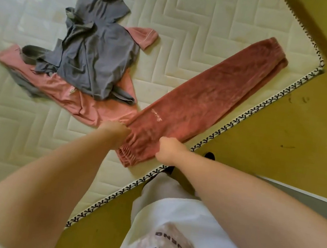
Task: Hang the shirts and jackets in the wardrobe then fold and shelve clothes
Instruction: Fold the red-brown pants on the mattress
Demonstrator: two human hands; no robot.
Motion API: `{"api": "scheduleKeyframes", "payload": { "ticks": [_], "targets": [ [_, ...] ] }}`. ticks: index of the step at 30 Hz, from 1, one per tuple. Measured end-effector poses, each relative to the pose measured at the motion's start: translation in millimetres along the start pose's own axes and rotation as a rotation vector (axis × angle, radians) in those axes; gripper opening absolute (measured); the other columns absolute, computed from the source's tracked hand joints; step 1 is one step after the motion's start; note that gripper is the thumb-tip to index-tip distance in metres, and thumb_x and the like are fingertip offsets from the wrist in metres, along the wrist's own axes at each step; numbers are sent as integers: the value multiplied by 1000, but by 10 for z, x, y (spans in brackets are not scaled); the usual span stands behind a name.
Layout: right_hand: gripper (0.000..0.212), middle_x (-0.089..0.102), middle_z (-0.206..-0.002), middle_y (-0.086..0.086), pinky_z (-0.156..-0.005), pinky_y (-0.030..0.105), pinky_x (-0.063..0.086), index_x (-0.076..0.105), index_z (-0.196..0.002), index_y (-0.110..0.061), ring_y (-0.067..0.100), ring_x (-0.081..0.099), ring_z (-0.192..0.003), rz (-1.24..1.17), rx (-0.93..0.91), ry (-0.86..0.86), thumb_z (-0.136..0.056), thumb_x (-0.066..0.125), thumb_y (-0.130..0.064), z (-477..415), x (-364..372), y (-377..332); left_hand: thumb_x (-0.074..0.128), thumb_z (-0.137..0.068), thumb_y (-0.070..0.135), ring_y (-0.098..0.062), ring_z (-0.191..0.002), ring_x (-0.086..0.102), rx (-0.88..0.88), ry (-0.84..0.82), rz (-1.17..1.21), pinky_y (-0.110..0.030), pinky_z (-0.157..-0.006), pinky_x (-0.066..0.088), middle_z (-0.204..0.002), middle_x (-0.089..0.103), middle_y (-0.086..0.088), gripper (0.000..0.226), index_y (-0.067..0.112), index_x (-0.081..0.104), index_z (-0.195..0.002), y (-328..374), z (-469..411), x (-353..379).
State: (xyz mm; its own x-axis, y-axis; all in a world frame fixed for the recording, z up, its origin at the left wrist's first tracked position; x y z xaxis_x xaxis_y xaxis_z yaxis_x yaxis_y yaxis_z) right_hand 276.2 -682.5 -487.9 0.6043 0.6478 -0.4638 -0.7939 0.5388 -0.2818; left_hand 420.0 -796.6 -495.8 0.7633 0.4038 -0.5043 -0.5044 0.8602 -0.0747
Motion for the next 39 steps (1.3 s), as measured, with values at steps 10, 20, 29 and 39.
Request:
{"api": "scheduleKeyframes", "payload": {
  "ticks": [10, 20, 29, 39],
  "targets": [
    [12, 58, -91, 12, -58, 27, 41, 53, -81, -7, 30, 58, -78, -326, 373, 371, -92, 50, -11, -618, -1877, 2265, 59, -92, 8, -30, -104, 64, 72, 65, 218, -36, -68, 46, -117, 64, -5, 37, 15, 60, -129, 1299, -1060, -1488],
    [30, 69, -94, 12, -67, 35, 59, 61, -121, -5, 24, 69, -75, -1016, 540, 526, -93, 50, -10, -2044, -3218, 4544, 52, -97, 11, -26, -67, 50, -58, 84, 234, -37, -56, 42, -76, 49, 1, 24, 14, 58, -120, 2667, -2785, -2449],
    [44, 70, -90, -1, -46, 28, 56, 51, -135, -30, 19, 70, -54, -749, 167, 588, -92, 60, -35, -3000, -3849, 5157, 51, -99, 45, -32, -93, 65, -404, 66, 397, -36, -60, 41, -107, 61, -9, 38, 10, 49, -115, 2831, -3713, -2366],
    [10, 73, -76, 4, -42, 25, 49, 55, -97, -22, 20, 68, -50, -715, 95, 555, -96, 49, -29, -3150, -3988, 5253, 52, -93, 8, -31, -87, 65, -385, 13, 294, -37, -58, 41, -101, 66, -9, 14, 10, 48, -106, 2900, -3831, -2376]
  ]
}}
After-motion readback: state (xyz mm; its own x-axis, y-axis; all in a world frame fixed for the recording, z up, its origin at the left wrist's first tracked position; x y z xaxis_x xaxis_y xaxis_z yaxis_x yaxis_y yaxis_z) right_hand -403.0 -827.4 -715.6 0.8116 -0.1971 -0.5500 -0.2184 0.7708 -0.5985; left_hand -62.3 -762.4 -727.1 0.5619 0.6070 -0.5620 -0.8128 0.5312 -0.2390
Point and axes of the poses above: each hand's wrist, its own z-axis away from the middle knuckle, its own x-axis out of the palm, y = z × x, the point moved 4 cm from there along -z, towards the middle knuckle
